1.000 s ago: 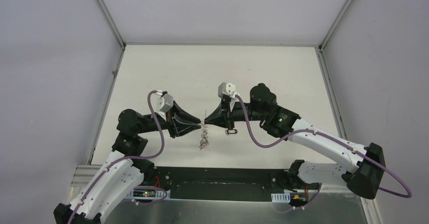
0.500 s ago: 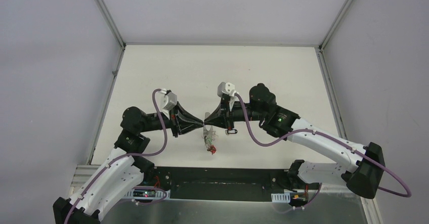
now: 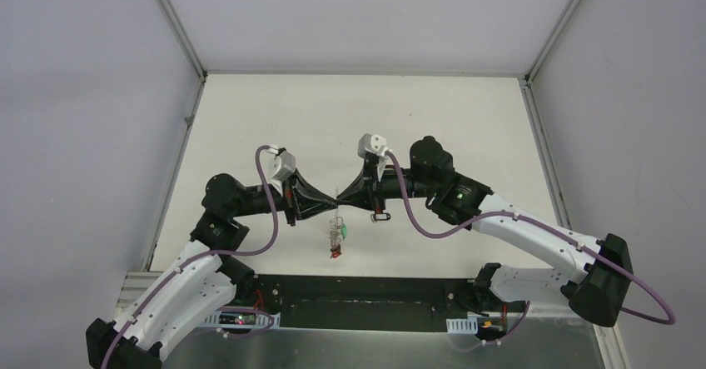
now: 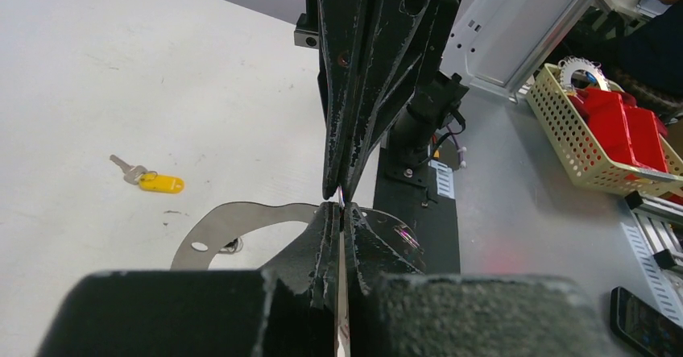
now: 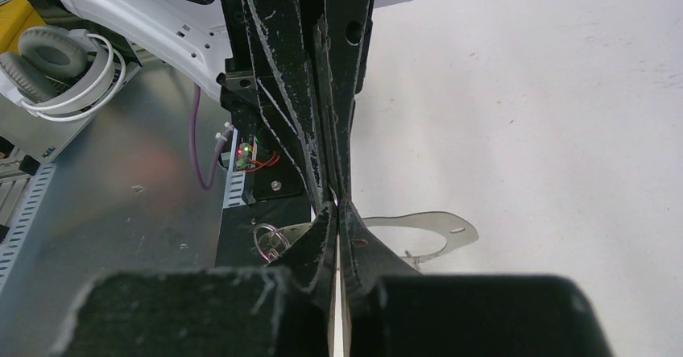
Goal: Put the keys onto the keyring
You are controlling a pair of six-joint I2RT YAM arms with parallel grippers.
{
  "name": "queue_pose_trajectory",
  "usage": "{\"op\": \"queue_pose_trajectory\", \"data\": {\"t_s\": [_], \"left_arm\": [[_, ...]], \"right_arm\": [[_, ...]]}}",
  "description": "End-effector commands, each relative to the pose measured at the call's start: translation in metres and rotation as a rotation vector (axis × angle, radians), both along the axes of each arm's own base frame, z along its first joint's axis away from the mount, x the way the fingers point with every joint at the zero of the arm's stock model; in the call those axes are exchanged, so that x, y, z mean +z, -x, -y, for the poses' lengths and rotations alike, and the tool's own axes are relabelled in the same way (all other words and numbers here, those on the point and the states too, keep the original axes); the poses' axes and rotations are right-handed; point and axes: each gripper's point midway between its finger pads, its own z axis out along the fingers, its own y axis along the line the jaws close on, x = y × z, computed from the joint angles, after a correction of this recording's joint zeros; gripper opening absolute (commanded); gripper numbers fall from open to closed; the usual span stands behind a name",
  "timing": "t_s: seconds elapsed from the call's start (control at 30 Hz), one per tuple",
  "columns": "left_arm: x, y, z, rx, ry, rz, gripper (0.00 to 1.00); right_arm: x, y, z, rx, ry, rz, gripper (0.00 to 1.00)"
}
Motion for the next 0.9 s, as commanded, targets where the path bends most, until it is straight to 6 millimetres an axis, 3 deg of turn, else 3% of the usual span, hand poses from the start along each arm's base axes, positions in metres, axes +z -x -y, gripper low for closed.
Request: {"op": "queue_pose_trajectory", "data": {"t_s": [0.0, 0.2, 0.33, 0.43, 0.7, 0.87], "left_arm": [[0.022, 0.000, 0.003, -0.003, 0.032, 0.080, 0.00], [0.019, -0.004, 0.002, 0.024, 0.020, 0.069, 0.00], [0.016, -0.008, -0.001, 0.068, 0.000, 0.072, 0.00], [0.015, -0.008, -0.003, 0.082, -0.007, 0.084, 0.00], [0.012, -0.004, -0.006, 0.075, -0.039, 0.141, 0.00], [0.017, 0.004, -0.009, 0.047, -0.064, 0.287, 0.00]], "right_arm": [[0.031, 0.004, -0.007, 0.032, -0.096, 0.042, 0.00], [0.034, -0.001, -0.008, -0.001, -0.093, 0.026, 0.02], [0.039, -0.003, -0.008, -0.020, -0.101, 0.015, 0.49], [0.040, -0.004, -0.006, -0.028, -0.097, 0.018, 0.68], [0.045, -0.010, 0.004, -0.094, -0.104, 0.039, 0.85], [0.048, -0.020, 0.010, -0.185, -0.117, -0.018, 0.91]]}}
